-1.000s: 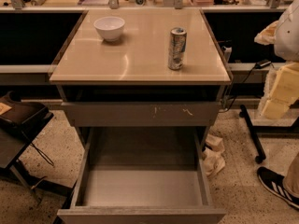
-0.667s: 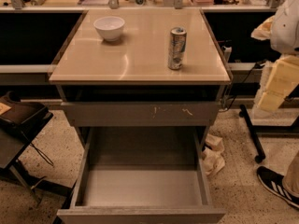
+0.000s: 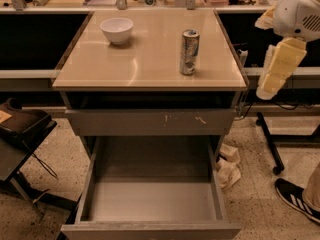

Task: Place redbull can into middle drawer

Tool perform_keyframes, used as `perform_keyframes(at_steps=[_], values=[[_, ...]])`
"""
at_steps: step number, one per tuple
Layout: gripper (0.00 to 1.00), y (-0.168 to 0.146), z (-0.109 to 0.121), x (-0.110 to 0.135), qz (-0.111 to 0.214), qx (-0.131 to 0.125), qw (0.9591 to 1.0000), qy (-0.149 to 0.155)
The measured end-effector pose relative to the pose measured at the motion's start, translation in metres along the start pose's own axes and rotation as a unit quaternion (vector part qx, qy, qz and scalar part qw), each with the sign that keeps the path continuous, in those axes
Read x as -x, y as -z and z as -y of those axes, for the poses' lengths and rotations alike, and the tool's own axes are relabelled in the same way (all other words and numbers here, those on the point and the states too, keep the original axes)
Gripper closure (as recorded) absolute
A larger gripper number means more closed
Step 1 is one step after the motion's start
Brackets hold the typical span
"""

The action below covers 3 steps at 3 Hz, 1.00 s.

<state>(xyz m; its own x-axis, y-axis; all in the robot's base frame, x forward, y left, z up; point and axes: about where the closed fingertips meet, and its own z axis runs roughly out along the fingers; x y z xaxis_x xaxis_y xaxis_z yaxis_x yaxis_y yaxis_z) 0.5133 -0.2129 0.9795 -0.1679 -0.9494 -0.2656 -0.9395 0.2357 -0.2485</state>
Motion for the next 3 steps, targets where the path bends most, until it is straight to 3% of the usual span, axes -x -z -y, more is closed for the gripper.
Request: perform_keyframes(at_steps=[1, 2, 3], values=[[0.0, -0.001, 0.017, 0.007, 0.058, -0.008, 0.9983, 0.007], [0.0, -0.023, 0.059, 0.027, 0.172, 0.001, 0.9843, 0.042], [0.0, -0.058, 0.085, 0.063, 0.283, 0.047, 0.9557, 0.063]])
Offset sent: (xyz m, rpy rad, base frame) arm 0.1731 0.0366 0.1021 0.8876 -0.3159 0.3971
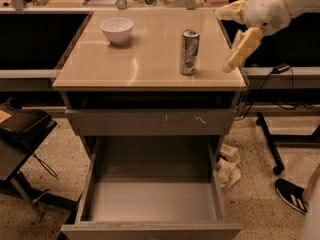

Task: Place redbull can into middle drawer

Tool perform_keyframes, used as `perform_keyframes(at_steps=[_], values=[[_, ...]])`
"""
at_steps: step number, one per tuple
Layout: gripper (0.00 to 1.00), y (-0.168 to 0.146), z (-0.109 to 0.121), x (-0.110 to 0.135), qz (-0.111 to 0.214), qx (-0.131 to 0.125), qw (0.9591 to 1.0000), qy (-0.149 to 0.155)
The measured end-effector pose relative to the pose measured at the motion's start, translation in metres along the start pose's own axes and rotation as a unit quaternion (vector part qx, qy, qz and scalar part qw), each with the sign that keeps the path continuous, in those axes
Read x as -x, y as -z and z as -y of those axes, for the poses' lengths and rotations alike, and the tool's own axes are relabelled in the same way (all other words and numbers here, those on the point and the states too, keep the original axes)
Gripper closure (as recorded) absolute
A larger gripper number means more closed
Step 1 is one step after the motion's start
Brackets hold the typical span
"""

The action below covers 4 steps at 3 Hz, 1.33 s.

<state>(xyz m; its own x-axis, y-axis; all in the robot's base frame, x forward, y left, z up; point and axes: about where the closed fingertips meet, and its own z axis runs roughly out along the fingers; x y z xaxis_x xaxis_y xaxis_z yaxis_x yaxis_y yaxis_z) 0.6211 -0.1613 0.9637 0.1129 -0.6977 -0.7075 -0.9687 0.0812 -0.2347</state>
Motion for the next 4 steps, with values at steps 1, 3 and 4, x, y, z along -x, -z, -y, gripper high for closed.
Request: perform_keyframes(at_steps=[1, 3, 4], values=[[0.0, -0.011, 0.019, -0.006, 0.049, -0.001, 0.9987, -0.01], [0.0, -0.018, 0.041, -0.008, 0.052, -0.014, 0.9984, -0.015], [0.0, -0.03, 0.089, -0.008, 0.072, -0.052, 0.9958, -0.023]])
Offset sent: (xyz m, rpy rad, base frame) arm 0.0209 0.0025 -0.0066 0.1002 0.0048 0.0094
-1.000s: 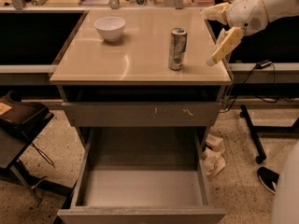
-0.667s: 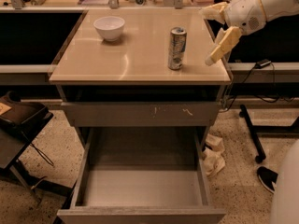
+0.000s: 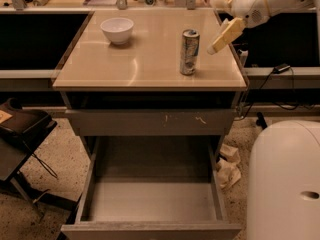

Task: Place redbull can into middle drawer

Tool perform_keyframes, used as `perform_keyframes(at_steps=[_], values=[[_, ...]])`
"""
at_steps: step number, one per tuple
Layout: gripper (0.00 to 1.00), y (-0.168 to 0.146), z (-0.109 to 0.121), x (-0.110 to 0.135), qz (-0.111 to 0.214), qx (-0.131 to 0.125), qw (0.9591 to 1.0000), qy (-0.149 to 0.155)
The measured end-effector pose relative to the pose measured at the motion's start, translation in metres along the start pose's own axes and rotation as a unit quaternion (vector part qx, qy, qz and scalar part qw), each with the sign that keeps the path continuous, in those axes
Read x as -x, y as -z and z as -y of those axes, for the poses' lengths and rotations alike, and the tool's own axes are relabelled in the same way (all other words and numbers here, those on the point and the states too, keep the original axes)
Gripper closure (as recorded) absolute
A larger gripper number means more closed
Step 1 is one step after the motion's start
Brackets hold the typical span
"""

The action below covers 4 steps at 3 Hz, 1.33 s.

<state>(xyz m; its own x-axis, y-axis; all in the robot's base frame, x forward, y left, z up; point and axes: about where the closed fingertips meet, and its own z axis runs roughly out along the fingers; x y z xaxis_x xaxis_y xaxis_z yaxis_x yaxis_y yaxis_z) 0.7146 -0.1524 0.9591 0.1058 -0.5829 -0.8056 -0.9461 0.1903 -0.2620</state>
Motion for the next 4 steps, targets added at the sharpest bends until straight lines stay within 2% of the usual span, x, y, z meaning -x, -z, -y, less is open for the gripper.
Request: perform_keyframes(at_steps=[1, 2, 3, 4], values=[[0.0, -0.001, 0.0, 0.0, 0.0, 0.0, 1.0, 0.0], [0.0, -0.025, -0.002, -0.02, 0.024, 0.023, 0.999, -0.028], [0.0, -0.073, -0.004, -0.051, 0.065, 0.062, 0.9932, -0.075], [0.0, -0.093, -0.009, -0.055, 0.073, 0.083, 0.9906, -0.08]])
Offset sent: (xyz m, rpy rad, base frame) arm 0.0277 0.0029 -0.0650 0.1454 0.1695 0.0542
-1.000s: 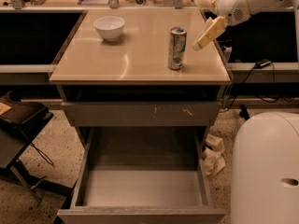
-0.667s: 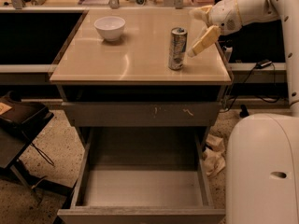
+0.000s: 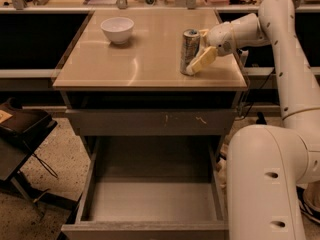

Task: Place redbull can into middle drawer

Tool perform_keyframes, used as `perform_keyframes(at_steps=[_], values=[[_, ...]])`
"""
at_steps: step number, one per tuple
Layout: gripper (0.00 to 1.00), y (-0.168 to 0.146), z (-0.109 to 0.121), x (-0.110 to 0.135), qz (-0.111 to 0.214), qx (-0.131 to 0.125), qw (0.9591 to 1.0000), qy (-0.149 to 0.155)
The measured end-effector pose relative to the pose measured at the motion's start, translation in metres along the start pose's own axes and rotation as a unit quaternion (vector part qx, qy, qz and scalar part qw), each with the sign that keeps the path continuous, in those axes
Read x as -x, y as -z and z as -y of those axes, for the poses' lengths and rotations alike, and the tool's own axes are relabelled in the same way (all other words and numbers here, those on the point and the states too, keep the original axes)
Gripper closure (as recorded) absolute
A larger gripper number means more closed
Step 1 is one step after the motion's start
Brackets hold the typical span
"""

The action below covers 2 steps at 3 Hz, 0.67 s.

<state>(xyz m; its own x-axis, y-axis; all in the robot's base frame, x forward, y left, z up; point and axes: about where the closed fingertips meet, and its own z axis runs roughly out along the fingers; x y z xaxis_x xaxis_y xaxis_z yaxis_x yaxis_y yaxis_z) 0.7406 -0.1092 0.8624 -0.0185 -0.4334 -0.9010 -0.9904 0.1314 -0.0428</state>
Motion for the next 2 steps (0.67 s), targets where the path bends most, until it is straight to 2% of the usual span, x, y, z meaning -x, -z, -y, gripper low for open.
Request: perform_keyframes(at_steps=[1, 2], values=[[0.0, -0.0005, 0.0001, -0.0004, 0.0, 0.0, 1.0, 0.0], [0.19, -0.0007, 0.0002, -0.0003, 0.0, 0.0, 1.0, 0.0]])
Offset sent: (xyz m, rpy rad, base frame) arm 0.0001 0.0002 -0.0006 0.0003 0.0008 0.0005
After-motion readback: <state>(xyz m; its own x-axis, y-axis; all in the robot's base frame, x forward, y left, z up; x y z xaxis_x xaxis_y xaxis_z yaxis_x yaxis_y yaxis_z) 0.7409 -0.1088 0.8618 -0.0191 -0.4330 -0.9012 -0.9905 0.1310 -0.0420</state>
